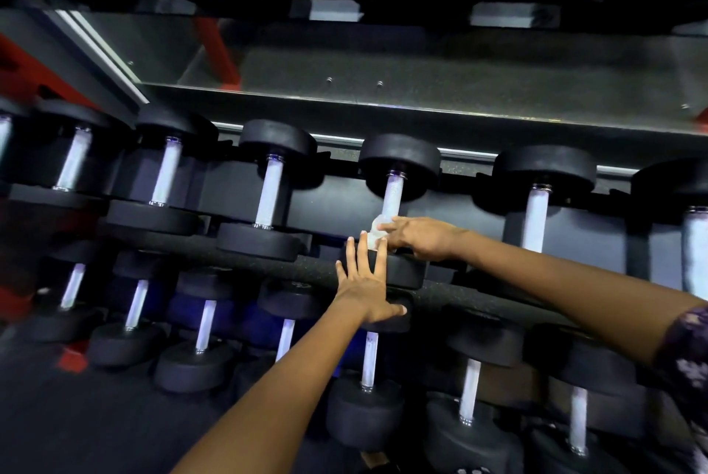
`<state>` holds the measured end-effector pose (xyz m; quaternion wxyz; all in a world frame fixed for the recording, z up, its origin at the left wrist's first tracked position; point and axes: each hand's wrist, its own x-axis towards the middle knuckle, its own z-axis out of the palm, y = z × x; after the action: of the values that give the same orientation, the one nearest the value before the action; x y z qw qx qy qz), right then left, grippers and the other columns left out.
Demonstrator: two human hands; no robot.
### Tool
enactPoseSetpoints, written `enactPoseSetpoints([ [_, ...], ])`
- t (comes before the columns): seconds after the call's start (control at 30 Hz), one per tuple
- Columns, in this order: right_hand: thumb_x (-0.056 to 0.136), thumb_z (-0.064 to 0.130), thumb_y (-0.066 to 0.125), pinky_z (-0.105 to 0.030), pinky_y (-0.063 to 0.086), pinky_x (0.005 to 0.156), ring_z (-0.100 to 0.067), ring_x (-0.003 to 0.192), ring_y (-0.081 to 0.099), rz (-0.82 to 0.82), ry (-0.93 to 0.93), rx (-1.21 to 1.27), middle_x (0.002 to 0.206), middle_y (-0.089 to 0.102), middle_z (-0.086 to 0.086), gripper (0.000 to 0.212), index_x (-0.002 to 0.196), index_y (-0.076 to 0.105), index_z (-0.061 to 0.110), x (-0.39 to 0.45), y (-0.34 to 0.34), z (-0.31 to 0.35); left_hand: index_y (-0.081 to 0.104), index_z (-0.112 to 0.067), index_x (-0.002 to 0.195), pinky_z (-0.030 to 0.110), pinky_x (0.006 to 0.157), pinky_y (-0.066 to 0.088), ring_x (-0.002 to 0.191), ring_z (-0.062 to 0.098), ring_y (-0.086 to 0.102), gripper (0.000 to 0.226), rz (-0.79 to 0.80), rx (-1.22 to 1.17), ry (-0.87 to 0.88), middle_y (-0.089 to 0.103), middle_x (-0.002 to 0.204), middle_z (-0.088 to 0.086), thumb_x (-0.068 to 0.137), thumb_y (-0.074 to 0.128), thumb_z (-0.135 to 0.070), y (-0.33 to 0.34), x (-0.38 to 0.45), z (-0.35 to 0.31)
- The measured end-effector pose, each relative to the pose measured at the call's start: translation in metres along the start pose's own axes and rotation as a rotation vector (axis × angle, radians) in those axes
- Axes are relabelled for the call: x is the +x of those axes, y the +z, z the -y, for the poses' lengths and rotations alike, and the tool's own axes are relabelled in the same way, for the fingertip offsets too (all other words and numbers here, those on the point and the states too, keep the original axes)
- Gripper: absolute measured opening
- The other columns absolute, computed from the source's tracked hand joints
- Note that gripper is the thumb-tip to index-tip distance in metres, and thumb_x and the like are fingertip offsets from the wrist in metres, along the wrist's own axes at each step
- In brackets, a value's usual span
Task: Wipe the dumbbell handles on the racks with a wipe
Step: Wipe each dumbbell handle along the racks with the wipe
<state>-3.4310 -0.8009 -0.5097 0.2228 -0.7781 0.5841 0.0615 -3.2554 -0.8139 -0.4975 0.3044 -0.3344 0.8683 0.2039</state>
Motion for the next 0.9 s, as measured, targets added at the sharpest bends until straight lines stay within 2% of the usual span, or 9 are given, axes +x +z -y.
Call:
enactPoseSetpoints([
  [0.07,0.09,0.003,0.044,-0.038,0.038,0.103,-0.014,0.14,0.024,0.018,0.021,-0.055,0.144,0.042,-0.001,0.044,0.132,0.05,0.014,0.004,-0.001,0.01,-0.036,-0.013,0.143,0.057,0.115,-0.005,0.136,0.039,-0.037,0.121,-0.003,0.0,-0.003,-0.045,0.146,0.018,0.085,0.061,-0.059,-0.001,0.0,0.001],
  [0.17,0.093,0.011,0.043,-0.029,0.028,0.108,-0.022,0.132,0.033,0.009,-0.014,-0.149,0.134,0.047,-0.004,0.034,0.126,0.054,0.008,0.018,0.0,0.016,-0.034,-0.013,0.144,0.057,0.116,-0.004,0.137,0.038,-0.036,0.122,-0.012,0.004,-0.014,-0.043,0.147,0.017,0.084,0.062,-0.059,-0.002,0.0,0.0],
  [0.3,0.089,0.005,0.05,-0.028,0.031,0.102,-0.028,0.122,0.04,-0.024,0.034,0.07,0.128,0.05,-0.012,0.029,0.116,0.061,-0.001,0.009,0.003,0.011,-0.033,-0.013,0.145,0.057,0.115,-0.003,0.138,0.039,-0.035,0.123,-0.009,0.002,-0.014,-0.041,0.148,0.018,0.084,0.064,-0.057,-0.001,-0.001,-0.001],
  [0.47,0.091,0.012,0.053,-0.025,0.034,0.083,-0.031,0.102,0.056,-0.128,0.201,0.329,0.112,0.061,-0.016,0.023,0.101,0.068,-0.002,0.012,-0.004,0.022,-0.031,-0.014,0.146,0.057,0.115,-0.003,0.138,0.039,-0.034,0.125,-0.029,-0.007,-0.008,-0.041,0.149,0.017,0.082,0.067,-0.056,-0.001,0.0,0.0],
  [0.57,0.086,0.01,0.058,-0.025,0.034,0.072,-0.027,0.088,0.061,-0.236,0.322,0.468,0.098,0.068,-0.017,0.018,0.089,0.071,-0.002,0.007,0.001,0.022,-0.033,-0.014,0.145,0.057,0.115,-0.003,0.138,0.039,-0.035,0.126,-0.022,-0.007,-0.011,-0.042,0.148,0.017,0.081,0.068,-0.056,0.0,0.0,-0.001],
  [0.63,0.084,0.009,0.062,-0.019,0.034,0.066,-0.022,0.083,0.063,-0.236,0.389,0.529,0.092,0.071,-0.015,0.015,0.087,0.073,0.0,-0.001,0.005,0.017,-0.033,-0.015,0.145,0.057,0.115,-0.003,0.138,0.039,-0.035,0.126,-0.024,0.0,-0.013,-0.043,0.148,0.018,0.081,0.068,-0.056,0.0,-0.001,-0.001],
  [0.7,0.082,0.006,0.061,-0.013,0.033,0.058,-0.02,0.077,0.062,-0.219,0.466,0.596,0.086,0.071,-0.017,0.014,0.083,0.072,-0.002,-0.003,0.007,0.016,-0.032,-0.015,0.145,0.057,0.115,-0.002,0.138,0.039,-0.034,0.126,-0.032,0.005,-0.014,-0.043,0.148,0.018,0.081,0.068,-0.056,-0.001,-0.001,0.0],
  [0.8,0.079,0.009,0.067,-0.012,0.033,0.05,-0.01,0.058,0.048,-0.284,0.557,0.781,0.069,0.064,-0.015,0.016,0.079,0.07,-0.006,-0.001,0.011,0.022,-0.032,-0.015,0.146,0.057,0.115,-0.002,0.139,0.039,-0.034,0.125,-0.033,0.006,-0.014,-0.042,0.148,0.018,0.081,0.068,-0.055,-0.001,-0.001,-0.001],
  [0.9,0.077,0.009,0.072,-0.013,0.033,0.043,-0.01,0.048,0.04,-0.322,0.638,1.018,0.056,0.053,-0.009,0.011,0.072,0.07,-0.001,0.0,0.018,0.022,-0.032,-0.015,0.145,0.057,0.116,-0.002,0.139,0.039,-0.034,0.126,-0.038,0.014,-0.014,-0.042,0.148,0.018,0.081,0.068,-0.056,-0.001,-0.001,-0.001],
])
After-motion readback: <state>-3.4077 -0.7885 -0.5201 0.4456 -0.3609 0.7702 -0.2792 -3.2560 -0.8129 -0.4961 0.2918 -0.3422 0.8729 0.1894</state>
